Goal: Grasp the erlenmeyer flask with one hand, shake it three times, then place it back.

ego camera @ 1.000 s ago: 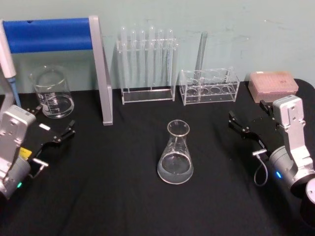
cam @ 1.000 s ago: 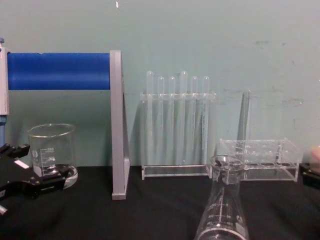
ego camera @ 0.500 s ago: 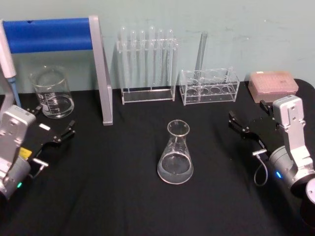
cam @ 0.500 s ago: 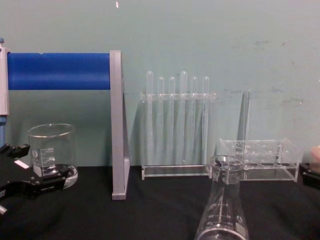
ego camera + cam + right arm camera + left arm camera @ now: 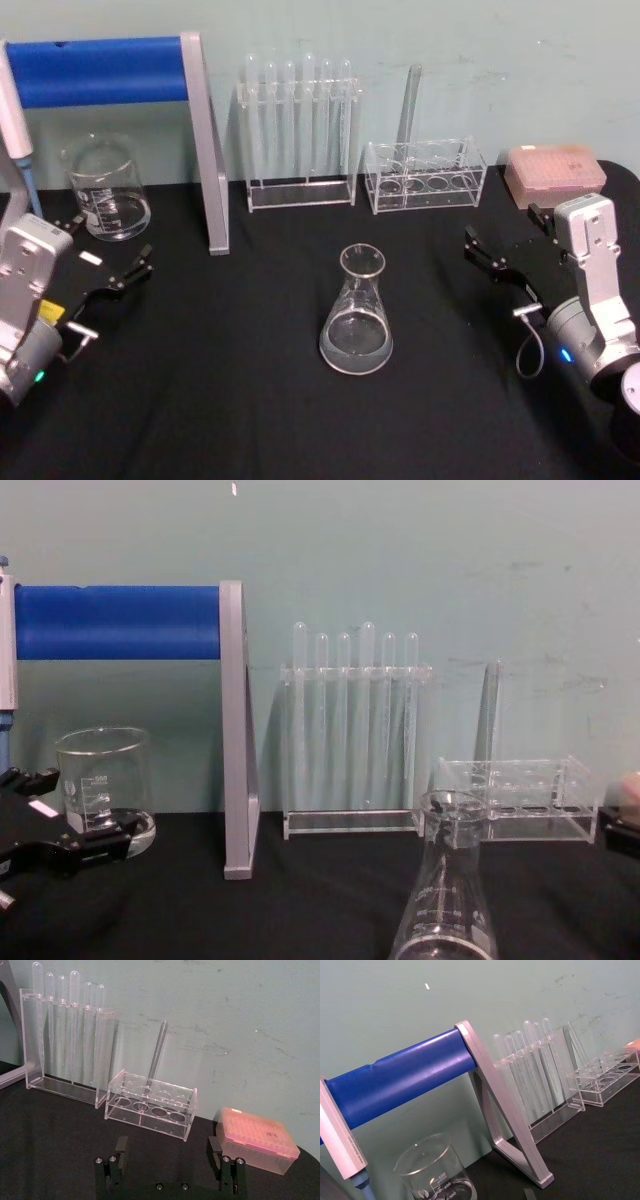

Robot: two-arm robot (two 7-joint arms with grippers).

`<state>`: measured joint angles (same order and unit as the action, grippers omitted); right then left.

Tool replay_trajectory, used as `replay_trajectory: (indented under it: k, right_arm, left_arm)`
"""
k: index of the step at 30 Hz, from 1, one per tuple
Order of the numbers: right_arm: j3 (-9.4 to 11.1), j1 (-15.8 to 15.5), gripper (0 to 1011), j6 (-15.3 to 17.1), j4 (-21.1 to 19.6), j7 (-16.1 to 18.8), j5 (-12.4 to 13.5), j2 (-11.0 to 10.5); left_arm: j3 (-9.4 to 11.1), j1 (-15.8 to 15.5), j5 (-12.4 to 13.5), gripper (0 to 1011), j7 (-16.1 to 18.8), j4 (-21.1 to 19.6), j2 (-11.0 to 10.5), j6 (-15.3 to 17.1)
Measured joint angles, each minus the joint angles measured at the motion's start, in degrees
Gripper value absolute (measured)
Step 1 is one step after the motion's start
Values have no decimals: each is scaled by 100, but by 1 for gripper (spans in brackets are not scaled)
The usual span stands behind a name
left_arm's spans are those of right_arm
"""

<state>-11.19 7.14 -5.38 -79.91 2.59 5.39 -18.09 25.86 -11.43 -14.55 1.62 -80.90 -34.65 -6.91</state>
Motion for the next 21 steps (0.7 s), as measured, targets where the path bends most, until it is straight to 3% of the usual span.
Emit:
replay_trajectory:
  k: [21]
  right_arm:
    - [0,0,1000,0,0,0,0,0]
  left_arm:
    - [0,0,0,1001,0,0,0,0]
